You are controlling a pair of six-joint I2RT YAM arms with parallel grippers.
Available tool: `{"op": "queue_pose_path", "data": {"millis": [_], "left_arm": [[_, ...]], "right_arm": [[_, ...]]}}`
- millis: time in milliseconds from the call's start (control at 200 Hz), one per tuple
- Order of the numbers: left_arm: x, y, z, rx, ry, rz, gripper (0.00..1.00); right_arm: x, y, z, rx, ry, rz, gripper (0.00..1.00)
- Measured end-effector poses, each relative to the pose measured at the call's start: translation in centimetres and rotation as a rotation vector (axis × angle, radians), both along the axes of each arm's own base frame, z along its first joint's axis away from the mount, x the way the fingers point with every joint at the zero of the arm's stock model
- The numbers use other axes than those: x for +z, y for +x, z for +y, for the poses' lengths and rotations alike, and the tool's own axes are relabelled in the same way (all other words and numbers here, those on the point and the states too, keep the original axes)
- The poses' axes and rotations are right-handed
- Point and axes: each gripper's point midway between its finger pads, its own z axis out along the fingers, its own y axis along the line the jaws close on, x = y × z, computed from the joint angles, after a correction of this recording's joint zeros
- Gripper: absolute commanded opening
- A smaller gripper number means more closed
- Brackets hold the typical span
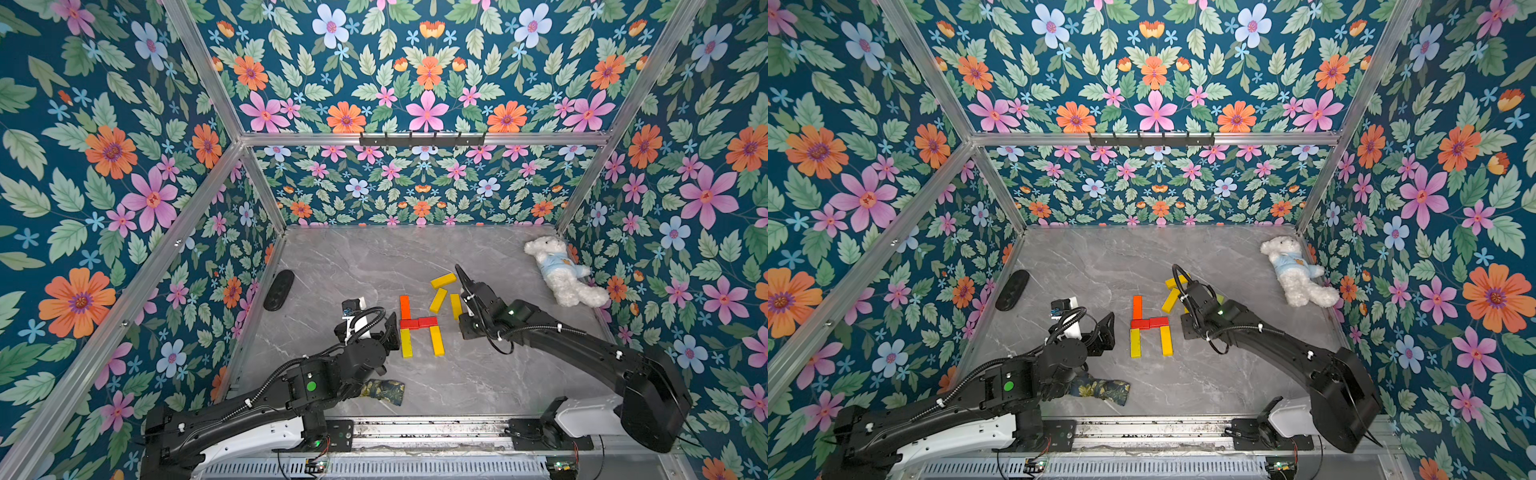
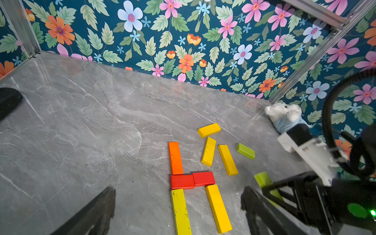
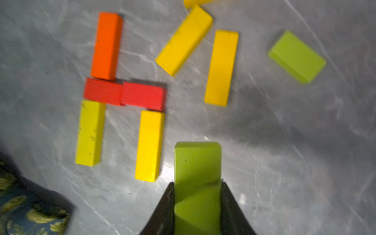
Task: Assemble the letter h with building blocks
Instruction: Assemble the building block at the center of the board.
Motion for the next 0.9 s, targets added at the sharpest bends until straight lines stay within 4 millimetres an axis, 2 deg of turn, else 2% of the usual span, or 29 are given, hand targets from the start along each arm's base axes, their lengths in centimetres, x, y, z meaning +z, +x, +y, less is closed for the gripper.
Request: {"op": "queue_pose_path", "data": {"millis": [120, 230, 370, 540, 650, 775, 900], "left_arm": [[-0.7, 0.0, -0.2, -0.007, 0.014, 0.009, 0.99], [-1.0, 0.0, -0.8, -0.019, 0.019, 0.015, 0.99], [-1.5, 0.1, -2.3, -0.071, 0.035, 0.025, 0.99], [-2.9, 0.3, -5.7, -0.200, 0.090, 0.073, 1.00], [-4.7, 1.0, -8.3, -0.311, 0.092, 0.151, 0.99], [-7.4, 0.6, -11.0, -0.443, 0.103, 0.261, 0.99], [-8.6, -0.1, -13.2, -0.537, 0.100, 0.340, 0.99]], "right_arm": [[-2.8, -3.0, -1.8, -0.045, -0.004, 0.063, 0.23], [-4.4, -4.2, -2.2, -0.071, -0.015, 0.110, 0.23], [-5.2, -4.0, -1.6, -0.082, -0.006, 0.118, 0.24], [-5.8, -3.5, -1.1, -0.088, -0.013, 0.130, 0.26], [-6.2, -3.4, -1.1, -0.090, -0.030, 0.144, 0.26], [-6.5, -3.5, -1.2, -0.096, -0.044, 0.155, 0.27], [-6.8, -3.8, -1.5, -0.106, -0.059, 0.174, 0.34]]}}
